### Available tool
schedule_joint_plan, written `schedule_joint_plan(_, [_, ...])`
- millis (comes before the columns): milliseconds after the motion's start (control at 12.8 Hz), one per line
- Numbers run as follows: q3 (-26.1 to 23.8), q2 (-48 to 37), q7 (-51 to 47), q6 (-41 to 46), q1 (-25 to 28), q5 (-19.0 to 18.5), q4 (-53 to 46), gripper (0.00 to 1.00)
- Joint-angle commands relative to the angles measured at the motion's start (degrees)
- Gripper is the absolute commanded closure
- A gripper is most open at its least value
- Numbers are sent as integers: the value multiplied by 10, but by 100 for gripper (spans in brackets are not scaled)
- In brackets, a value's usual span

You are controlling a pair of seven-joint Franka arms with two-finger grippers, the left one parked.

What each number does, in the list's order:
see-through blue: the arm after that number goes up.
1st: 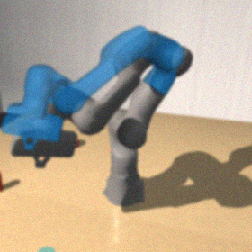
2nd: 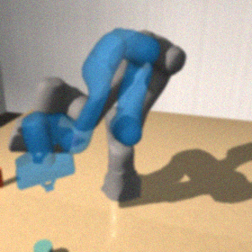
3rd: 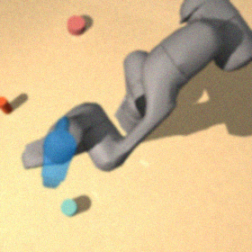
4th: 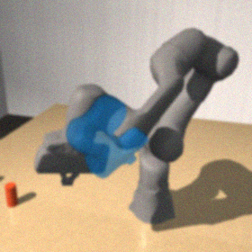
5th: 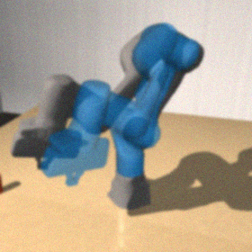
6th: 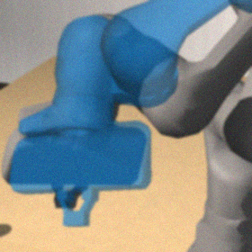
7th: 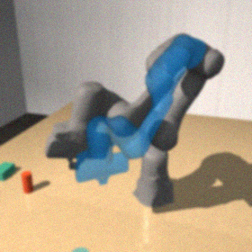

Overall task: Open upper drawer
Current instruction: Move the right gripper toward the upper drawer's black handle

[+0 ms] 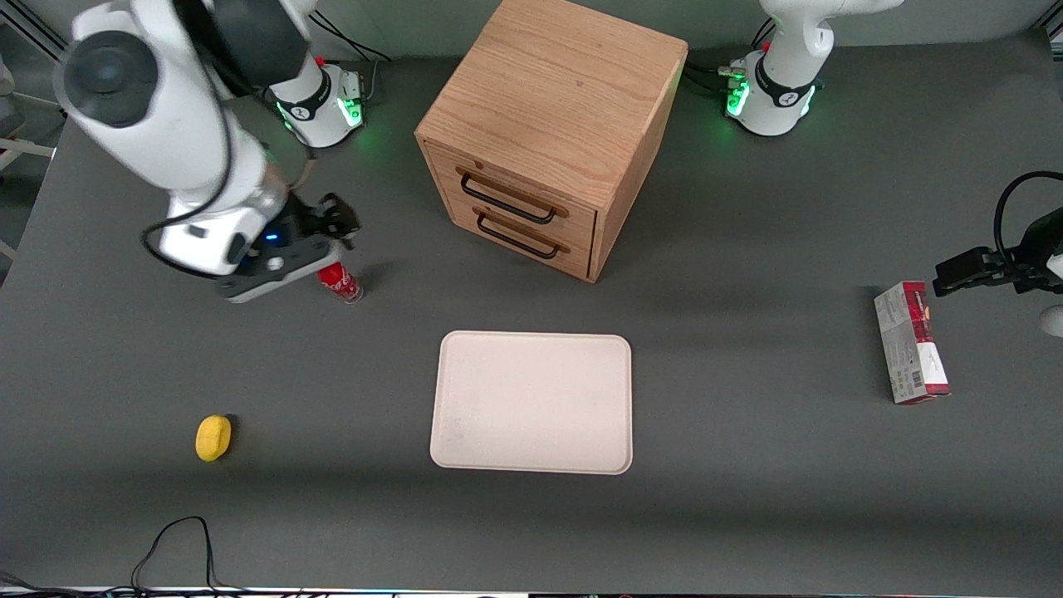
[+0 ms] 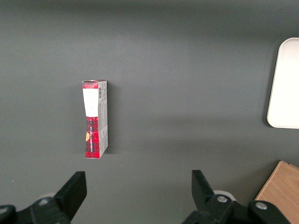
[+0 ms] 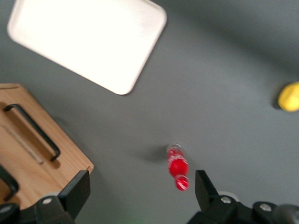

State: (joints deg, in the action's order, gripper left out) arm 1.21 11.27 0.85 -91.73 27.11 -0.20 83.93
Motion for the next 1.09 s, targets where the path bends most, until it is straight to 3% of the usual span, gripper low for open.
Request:
schedule_joint_plan(0, [6, 37, 10, 9, 56, 1, -46, 0])
schedule_joint_plan(389, [-2, 48, 13, 2, 139, 6, -47, 0])
schedule_joint_plan(778, [-10, 51, 142, 3, 140, 56, -40, 0])
schedule_joint_plan(1012, [-10, 49, 145, 6, 140, 70, -39, 0])
